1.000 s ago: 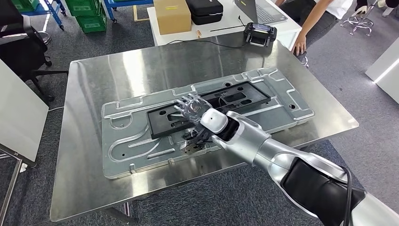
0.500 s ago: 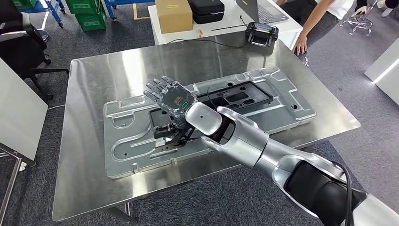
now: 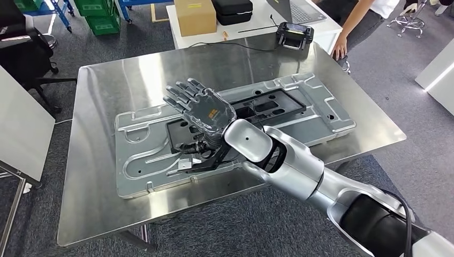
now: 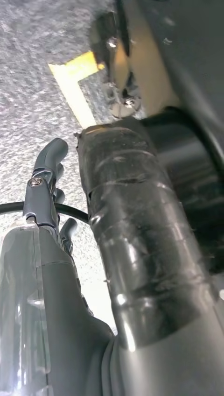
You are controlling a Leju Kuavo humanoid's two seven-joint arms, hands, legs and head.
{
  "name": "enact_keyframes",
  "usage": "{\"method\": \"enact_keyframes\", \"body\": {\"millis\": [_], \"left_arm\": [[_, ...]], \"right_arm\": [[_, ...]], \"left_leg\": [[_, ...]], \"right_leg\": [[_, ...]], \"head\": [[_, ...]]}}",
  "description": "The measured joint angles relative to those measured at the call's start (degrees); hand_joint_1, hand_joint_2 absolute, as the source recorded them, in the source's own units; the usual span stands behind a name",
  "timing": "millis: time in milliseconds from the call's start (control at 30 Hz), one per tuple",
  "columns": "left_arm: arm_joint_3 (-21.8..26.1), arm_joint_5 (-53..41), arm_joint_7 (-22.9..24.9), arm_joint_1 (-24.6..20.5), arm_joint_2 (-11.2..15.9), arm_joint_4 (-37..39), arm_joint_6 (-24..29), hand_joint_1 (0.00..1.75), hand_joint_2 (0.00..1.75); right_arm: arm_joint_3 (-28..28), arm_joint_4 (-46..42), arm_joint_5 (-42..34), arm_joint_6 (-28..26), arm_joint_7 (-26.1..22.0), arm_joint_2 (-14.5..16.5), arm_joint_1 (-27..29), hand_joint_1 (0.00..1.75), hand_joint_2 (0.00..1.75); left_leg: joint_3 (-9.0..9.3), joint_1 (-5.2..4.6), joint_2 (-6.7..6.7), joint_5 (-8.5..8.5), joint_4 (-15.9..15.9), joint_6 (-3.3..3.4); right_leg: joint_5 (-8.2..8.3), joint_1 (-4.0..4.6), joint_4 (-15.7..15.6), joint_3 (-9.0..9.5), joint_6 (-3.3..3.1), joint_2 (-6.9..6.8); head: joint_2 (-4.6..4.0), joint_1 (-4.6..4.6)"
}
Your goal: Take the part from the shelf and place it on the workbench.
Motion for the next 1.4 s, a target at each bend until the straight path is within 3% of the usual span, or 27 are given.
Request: {"method": "enact_keyframes", "body": {"millis": [67,167,200,233,267,333,400,500,533,600,667,700,733,800,867,933,1000,1033,1067,1167,1200,1233,1267,1333,1367,1400], "left_arm": [[0.0,-0.4,-0.1,0.1,0.1,0.0,0.7,0.0,0.0],[0.0,-1.0,-1.1,0.3,0.6,0.0,1.1,0.0,0.0],[0.0,-1.2,-1.5,0.4,0.8,0.0,1.1,0.0,0.0],[0.0,-1.3,-1.8,0.4,1.0,0.0,1.0,0.0,0.0],[0.0,-1.5,-2.1,0.5,1.3,0.0,0.9,0.0,0.0],[0.0,-1.6,-2.4,0.7,1.8,0.0,0.7,0.0,0.0],[0.0,-1.7,-2.5,0.8,2.0,0.0,0.5,0.0,0.0],[0.0,-1.7,-2.6,0.8,2.2,0.0,0.5,0.0,0.0],[0.0,-1.7,-2.6,0.8,2.2,0.0,0.5,0.0,0.0],[0.0,-1.9,-2.4,0.8,2.3,0.0,0.8,0.0,0.0],[0.0,-2.4,-1.9,0.8,2.4,0.0,1.4,0.0,0.0],[0.0,-2.6,-1.7,0.8,2.4,0.0,1.6,0.0,0.0],[0.0,-2.9,-1.5,0.9,2.5,0.0,1.9,0.0,0.0],[0.0,-3.4,-1.0,0.9,2.6,0.0,2.2,0.0,0.87],[-0.1,-4.1,-0.3,0.8,2.5,0.0,2.8,0.0,1.75],[-0.2,-4.8,0.3,0.8,2.2,0.0,3.9,0.0,1.75],[-0.4,-5.6,0.6,0.8,1.8,0.0,4.7,0.0,1.75],[-0.6,-5.8,0.6,0.8,1.7,0.0,4.9,0.0,1.75],[-0.7,-5.9,0.6,0.7,1.6,0.0,5.0,0.0,1.75],[-0.7,-6.0,0.6,0.3,1.7,0.0,5.0,0.0,1.75],[-0.7,-6.0,0.6,0.1,1.7,0.0,5.0,0.0,1.75],[-0.7,-6.0,0.6,0.0,1.8,0.0,5.0,0.0,1.75],[-0.7,-6.0,0.6,-0.2,1.9,0.0,4.9,0.0,1.75],[-0.7,-6.0,0.6,-0.5,2.0,0.0,4.5,0.0,1.75],[-0.7,-6.0,0.6,-0.7,2.1,0.0,4.2,0.0,1.75],[-0.7,-6.0,0.5,-0.8,2.3,0.0,3.8,0.0,1.75]], "right_arm": [[-0.1,-2.0,0.7,-0.7,-0.2,-0.6,1.3,0.0,0.0],[0.0,-5.6,2.2,-2.0,-0.2,-2.0,4.1,0.0,0.0],[0.1,-6.8,2.7,-2.5,-0.1,-2.5,5.2,0.0,0.0],[0.2,-8.0,3.1,-2.8,0.0,-3.0,6.2,0.0,0.0],[0.3,-9.1,3.4,-3.1,0.1,-3.4,7.1,0.0,0.0],[0.5,-11.0,3.8,-3.4,0.5,-4.1,8.2,0.0,0.0],[0.5,-12.4,3.9,-3.4,0.7,-4.5,8.6,0.0,0.0],[0.5,-13.6,3.9,-3.5,0.7,-5.1,9.0,0.0,0.0],[0.5,-13.8,4.0,-3.5,0.7,-5.3,9.1,0.0,0.0],[0.5,-14.2,4.4,-3.9,0.8,-5.8,9.6,0.0,0.0],[0.6,-15.0,5.2,-4.6,1.0,-6.0,10.8,0.0,0.87],[0.7,-15.4,5.7,-5.0,1.3,-6.2,11.6,0.0,1.31],[0.9,-15.8,6.2,-5.2,1.7,-6.3,12.4,0.0,1.75],[1.3,-16.3,7.0,-5.4,2.6,-6.4,13.6,0.0,1.75],[1.4,-16.6,7.6,-5.7,3.7,-6.8,14.6,0.0,1.75],[1.3,-17.3,7.8,-6.7,4.5,-8.0,16.2,0.0,1.75],[0.8,-18.1,7.8,-7.8,4.9,-9.7,18.4,0.0,1.75],[0.4,-18.6,7.7,-8.3,5.0,-10.6,19.7,0.0,1.75],[-0.3,-19.1,7.5,-8.7,5.1,-11.6,21.2,0.0,1.75],[-2.1,-20.3,7.0,-9.4,5.0,-14.0,25.3,0.0,1.75],[-2.4,-20.4,6.9,-9.4,5.0,-14.4,26.1,0.0,1.75],[-2.6,-20.4,6.9,-9.3,5.0,-14.9,26.9,0.0,1.75],[-3.0,-20.5,7.0,-9.3,5.0,-15.2,28.1,0.0,1.75],[-4.4,-20.3,7.1,-9.1,5.1,-15.8,31.7,0.0,1.75],[-5.3,-20.0,7.3,-9.2,5.3,-16.0,33.6,0.0,1.75],[-6.1,-19.7,7.5,-9.3,5.6,-16.1,35.0,0.0,1.75]], "left_leg": [[-1.21,0.23,0.2,-3.01,3.1,-0.82],[-4.3,1.37,0.57,-9.27,13.1,-2.23],[-4.35,1.7,0.67,-9.64,14.7,-2.62],[-3.4,2.01,0.75,-8.9,14.3,-2.98],[-1.42,2.28,0.81,-7.37,11.9,-3.29],[3.97,2.58,0.83,-5.15,3.9,-3.73],[6.67,2.38,0.68,-4.94,-0.8,-3.41],[6.0,2.06,0.69,-4.22,-1.4,-1.86],[5.65,2.06,0.81,-3.66,-1.5,-1.19],[4.61,2.0,1.0,-2.34,-1.7,-0.01],[3.01,1.6,0.8,-1.18,-1.6,0.55],[2.21,1.37,0.57,-0.64,-1.6,0.64],[1.38,1.11,0.25,-0.12,-1.4,0.68],[-0.15,0.58,-0.58,0.85,-1.1,0.69],[-1.23,0.31,-1.4,1.77,-0.8,0.56],[-1.62,0.47,-2.29,2.68,-0.8,0.05],[-1.73,0.61,-3.29,3.56,-1.2,-0.62],[-1.95,0.6,-3.04,3.24,-1.1,-0.89],[-2.37,0.63,-2.33,1.99,-0.2,-1.16],[-4.6,1.51,0.23,-5.63,7.9,-2.37],[-5.07,1.93,0.49,-7.21,11.0,-2.9],[-4.95,2.37,0.66,-7.36,13.0,-3.46],[-4.03,2.77,0.8,-6.23,13.4,-4.03],[0.42,3.5,1.93,-3.06,9.0,-5.13],[3.19,3.48,3.17,-2.91,5.3,-5.55],[5.17,3.36,4.2,-3.45,2.2,-5.39]], "right_leg": [[0.85,-0.55,-0.7,-0.38,-0.57,-0.32],[1.82,-0.78,-0.7,-1.7,-0.64,-0.79],[2.11,-0.88,-0.5,-2.2,-0.46,-0.95],[2.39,-1.04,-0.4,-2.72,-0.23,-1.08],[2.65,-1.24,-0.2,-3.22,0.06,-1.16],[3.17,-1.51,0.3,-4.05,0.74,-1.14],[3.81,-1.49,0.5,-4.39,1.64,-1.11],[4.64,-1.6,0.1,-4.52,3.05,-1.04],[3.73,-1.71,0.6,-4.86,3.31,-0.96],[-1.08,-1.74,5.0,-6.45,3.44,-0.78],[-6.03,-1.47,12.2,-8.31,3.4,-0.74],[-6.91,-1.27,14.8,-8.61,3.29,-0.7],[-6.58,-1.05,15.8,-8.08,3.03,-0.64],[-3.97,-0.41,11.9,-4.02,1.9,0.01],[-3.1,0.19,4.2,1.35,0.27,1.79],[-3.51,0.56,-0.1,3.92,-0.37,2.76],[-2.69,0.54,-1.3,4.28,-0.43,1.85],[-2.11,0.38,-2.0,4.31,-0.65,1.2],[-1.36,0.12,-2.6,4.17,-0.99,0.45],[0.58,-0.23,-3.3,2.58,-1.38,-1.53],[1.12,-0.35,-3.2,1.73,-1.17,-2.08],[1.66,-0.54,-3.0,0.84,-0.91,-2.62],[2.1,-0.8,-2.7,-0.02,-0.59,-3.25],[2.66,-1.32,-1.6,-1.63,0.2,-4.7],[2.8,-1.41,-0.9,-2.38,0.63,-5.38],[2.94,-1.41,-0.3,-2.92,1.1,-6.0]], "head": [[0.0,-0.03],[0.0,-0.05],[0.0,-0.05],[0.0,-0.05],[0.0,-0.05],[0.0,-0.07],[0.0,-0.02],[0.0,0.02],[0.0,0.02],[0.0,0.02],[0.0,0.01],[0.0,0.01],[0.0,0.01],[0.0,0.02],[0.0,-0.02],[0.0,0.02],[0.0,0.11],[0.0,0.11],[0.0,0.08],[0.0,-0.03],[0.0,-0.03],[0.0,-0.04],[0.0,-0.04],[0.0,-0.05],[0.0,-0.08],[0.0,-0.03]]}}
